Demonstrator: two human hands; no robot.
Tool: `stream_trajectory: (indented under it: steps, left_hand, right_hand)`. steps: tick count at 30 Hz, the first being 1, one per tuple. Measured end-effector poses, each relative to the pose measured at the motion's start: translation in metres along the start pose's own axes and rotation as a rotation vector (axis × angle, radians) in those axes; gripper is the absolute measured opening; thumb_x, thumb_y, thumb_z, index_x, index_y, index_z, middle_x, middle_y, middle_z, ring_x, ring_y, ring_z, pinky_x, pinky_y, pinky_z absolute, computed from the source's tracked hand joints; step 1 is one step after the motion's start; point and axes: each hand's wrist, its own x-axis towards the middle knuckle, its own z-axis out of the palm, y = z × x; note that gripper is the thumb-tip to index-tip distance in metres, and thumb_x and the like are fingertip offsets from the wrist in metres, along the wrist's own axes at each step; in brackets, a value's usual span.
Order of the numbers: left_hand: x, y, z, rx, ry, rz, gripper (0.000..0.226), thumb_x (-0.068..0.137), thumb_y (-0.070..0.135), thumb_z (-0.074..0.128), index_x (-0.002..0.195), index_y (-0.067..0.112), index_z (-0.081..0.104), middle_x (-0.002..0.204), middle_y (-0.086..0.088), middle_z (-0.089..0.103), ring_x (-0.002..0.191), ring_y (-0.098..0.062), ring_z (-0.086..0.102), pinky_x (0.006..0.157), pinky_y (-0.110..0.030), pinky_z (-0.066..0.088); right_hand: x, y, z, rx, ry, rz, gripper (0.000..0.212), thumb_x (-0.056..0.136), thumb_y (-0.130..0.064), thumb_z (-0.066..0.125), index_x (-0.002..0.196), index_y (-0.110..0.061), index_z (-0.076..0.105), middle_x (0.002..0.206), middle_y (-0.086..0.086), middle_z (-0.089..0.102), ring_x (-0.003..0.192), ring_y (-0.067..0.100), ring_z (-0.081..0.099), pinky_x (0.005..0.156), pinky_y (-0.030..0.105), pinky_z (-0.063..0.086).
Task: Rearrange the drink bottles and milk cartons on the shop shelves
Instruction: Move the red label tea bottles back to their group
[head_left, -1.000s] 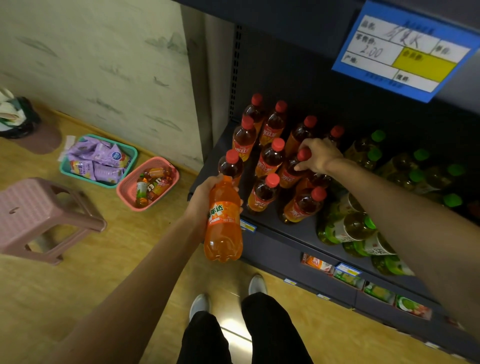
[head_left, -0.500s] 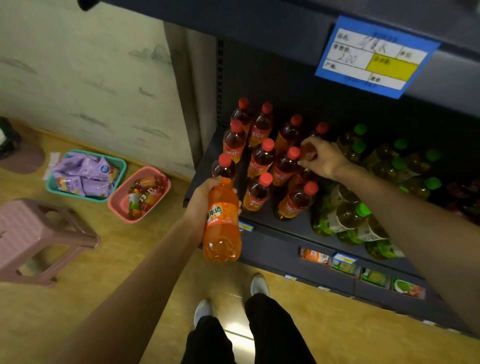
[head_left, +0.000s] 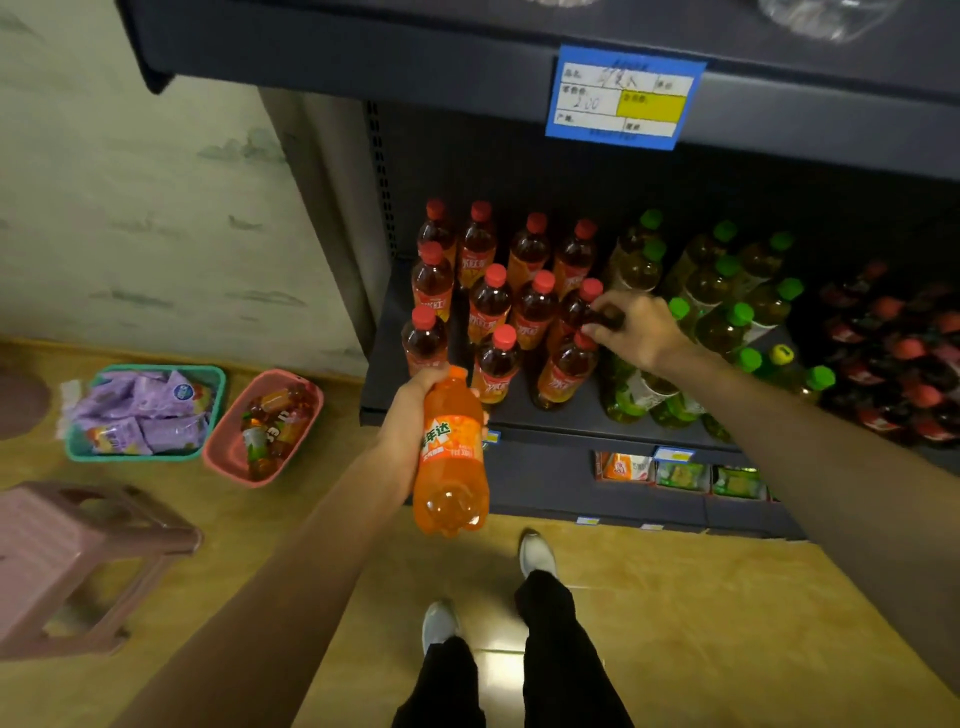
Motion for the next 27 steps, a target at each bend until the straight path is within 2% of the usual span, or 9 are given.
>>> stream_trajectory:
  steps: [3,7,11,14,16,18,20,23,27]
  left_hand:
    - [-0.002,-0.006,-0.004,0.016,0.009,-0.021,0.057,0.076,0.047,0.074,0.122,0.017,0.06,0.091,-0.011,0.074,0.085,-0.031,0.068,0.086,-0.047,0.053]
    - [-0.003,-0.009,-0.001,0.007,0.001,-0.046,0.054,0.081,0.047,0.071,0.123,0.016,0.059,0.089,-0.01,0.074,0.08,-0.029,0.07,0.08,-0.044,0.056]
    - [-0.004,-0.013,0.021,-0.034,-0.083,-0.098,0.04,0.088,0.041,0.064,0.11,0.007,0.062,0.086,-0.01,0.071,0.072,-0.025,0.068,0.063,-0.035,0.059]
    - [0.001,-0.021,0.053,-0.042,-0.124,-0.15,0.048,0.09,0.038,0.06,0.116,-0.001,0.058,0.1,-0.019,0.067,0.084,-0.03,0.068,0.058,-0.035,0.061]
    - [0.005,-0.033,0.077,0.007,-0.135,-0.177,0.046,0.091,0.037,0.057,0.111,-0.004,0.058,0.101,-0.023,0.068,0.1,-0.038,0.068,0.068,-0.04,0.063]
    - [0.003,-0.044,0.101,0.083,-0.189,-0.22,0.044,0.092,0.039,0.055,0.101,-0.004,0.06,0.104,-0.027,0.07,0.103,-0.04,0.068,0.072,-0.039,0.061]
    - [0.004,-0.056,0.119,0.107,-0.247,-0.283,0.047,0.092,0.045,0.055,0.099,-0.001,0.062,0.11,-0.027,0.069,0.1,-0.042,0.068,0.073,-0.043,0.06]
    - [0.002,-0.076,0.142,0.14,-0.326,-0.354,0.051,0.089,0.057,0.055,0.107,0.009,0.064,0.1,-0.02,0.073,0.092,-0.043,0.07,0.082,-0.056,0.054]
    - [-0.003,-0.102,0.181,0.25,-0.39,-0.356,0.048,0.091,0.058,0.051,0.1,0.012,0.061,0.079,-0.014,0.068,0.061,-0.028,0.066,0.062,-0.037,0.057]
  right_hand:
    - [-0.008,-0.001,0.012,0.007,-0.068,-0.005,0.046,0.089,-0.035,0.071,0.13,-0.019,0.057,0.126,0.012,0.06,0.109,0.028,0.061,0.091,0.039,0.053]
    - [-0.016,0.001,0.022,0.056,-0.001,0.029,0.049,0.09,-0.038,0.069,0.132,-0.02,0.054,0.131,0.013,0.052,0.111,0.031,0.058,0.095,0.043,0.05]
    - [-0.041,0.016,0.022,0.171,0.123,0.11,0.042,0.09,-0.031,0.069,0.127,-0.012,0.06,0.121,0.017,0.06,0.112,0.03,0.059,0.093,0.031,0.044]
    - [-0.072,0.034,0.016,0.236,0.205,0.187,0.036,0.089,-0.027,0.071,0.12,-0.009,0.064,0.111,0.017,0.066,0.104,0.032,0.062,0.088,0.027,0.042]
    - [-0.095,0.051,0.011,0.272,0.255,0.249,0.032,0.089,-0.025,0.071,0.117,-0.008,0.066,0.108,0.017,0.067,0.101,0.032,0.063,0.086,0.028,0.042]
    - [-0.116,0.069,0.005,0.316,0.309,0.31,0.03,0.09,-0.025,0.07,0.116,-0.008,0.066,0.105,0.015,0.067,0.099,0.031,0.063,0.081,0.027,0.04]
    - [-0.135,0.086,-0.002,0.385,0.362,0.386,0.027,0.092,-0.024,0.068,0.114,-0.008,0.066,0.102,0.014,0.067,0.093,0.029,0.063,0.072,0.02,0.034]
    - [-0.165,0.113,-0.01,0.488,0.423,0.479,0.024,0.094,-0.024,0.065,0.113,-0.009,0.065,0.096,0.008,0.065,0.085,0.019,0.057,0.068,0.018,0.032]
    - [-0.2,0.152,-0.019,0.617,0.502,0.574,0.016,0.094,-0.02,0.066,0.107,-0.011,0.065,0.085,-0.002,0.059,0.085,0.017,0.059,0.074,0.029,0.046]
